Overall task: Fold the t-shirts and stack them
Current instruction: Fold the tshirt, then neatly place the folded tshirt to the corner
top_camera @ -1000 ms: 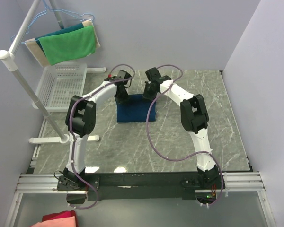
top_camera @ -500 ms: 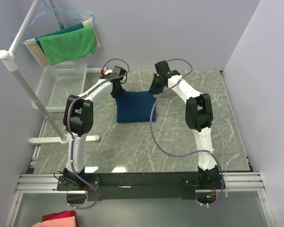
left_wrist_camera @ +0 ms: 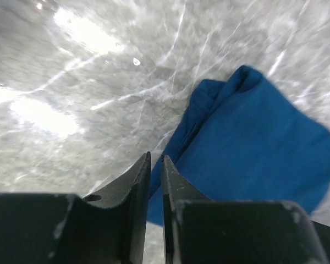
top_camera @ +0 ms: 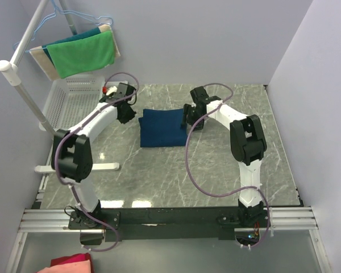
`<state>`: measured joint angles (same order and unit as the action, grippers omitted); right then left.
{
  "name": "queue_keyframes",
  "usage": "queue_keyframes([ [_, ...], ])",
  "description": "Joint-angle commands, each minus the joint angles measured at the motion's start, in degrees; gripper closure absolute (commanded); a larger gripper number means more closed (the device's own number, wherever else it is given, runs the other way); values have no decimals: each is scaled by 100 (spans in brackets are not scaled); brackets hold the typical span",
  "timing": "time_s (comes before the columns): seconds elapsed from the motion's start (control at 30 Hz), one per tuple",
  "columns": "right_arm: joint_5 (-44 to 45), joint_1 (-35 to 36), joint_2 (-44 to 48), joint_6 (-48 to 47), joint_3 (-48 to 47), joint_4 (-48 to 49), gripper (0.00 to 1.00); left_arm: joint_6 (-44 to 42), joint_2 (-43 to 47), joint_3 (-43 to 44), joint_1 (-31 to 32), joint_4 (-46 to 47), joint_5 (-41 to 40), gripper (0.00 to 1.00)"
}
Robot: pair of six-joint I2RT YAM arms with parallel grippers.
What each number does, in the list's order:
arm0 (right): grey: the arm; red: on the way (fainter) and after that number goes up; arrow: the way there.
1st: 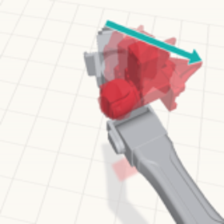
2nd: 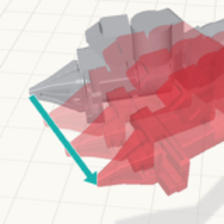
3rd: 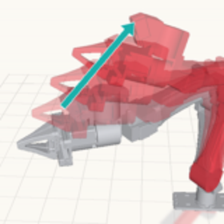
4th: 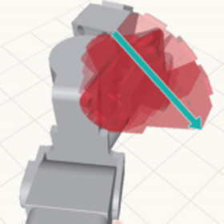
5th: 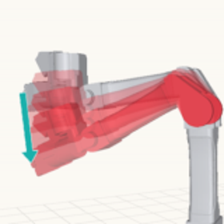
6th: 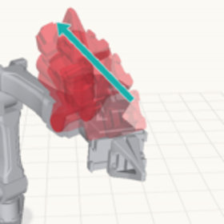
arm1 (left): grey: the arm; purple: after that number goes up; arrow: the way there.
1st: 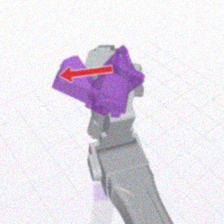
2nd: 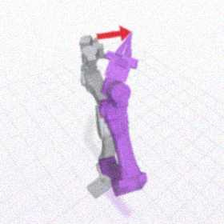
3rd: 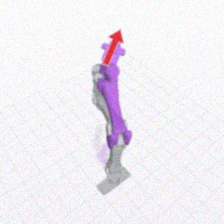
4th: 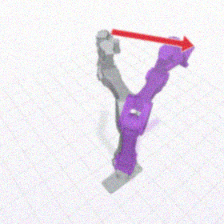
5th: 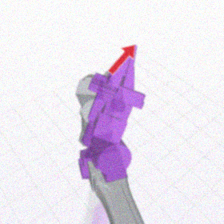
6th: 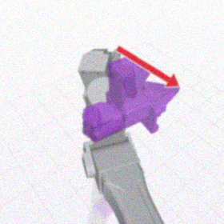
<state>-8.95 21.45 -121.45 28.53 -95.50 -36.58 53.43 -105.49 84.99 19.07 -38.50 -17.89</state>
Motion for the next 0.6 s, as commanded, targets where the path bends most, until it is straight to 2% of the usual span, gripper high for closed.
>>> queue_keyframes([
  [0.0, -703, -27, 166, -146, 313, 721, 32, -69, 705, -246, -79, 71, -13, 80],
  [0.37, -1741, -36, -107, 222, 998, 1926, 36, -183, 1303, -299, -114, -166, -30, 78],
  [0.47, -1943, -36, -291, 345, 1060, 2075, 44, -184, 1321, -255, -123, -254, 31, 79],
  [0.5, -1996, -36, -309, 381, 1086, 2102, 53, -175, 1321, -264, -114, -254, 49, 79],
  [0.57, -2128, -27, -397, 407, 1104, 2128, 60, -157, 1373, -316, -114, -254, 75, 79],
])
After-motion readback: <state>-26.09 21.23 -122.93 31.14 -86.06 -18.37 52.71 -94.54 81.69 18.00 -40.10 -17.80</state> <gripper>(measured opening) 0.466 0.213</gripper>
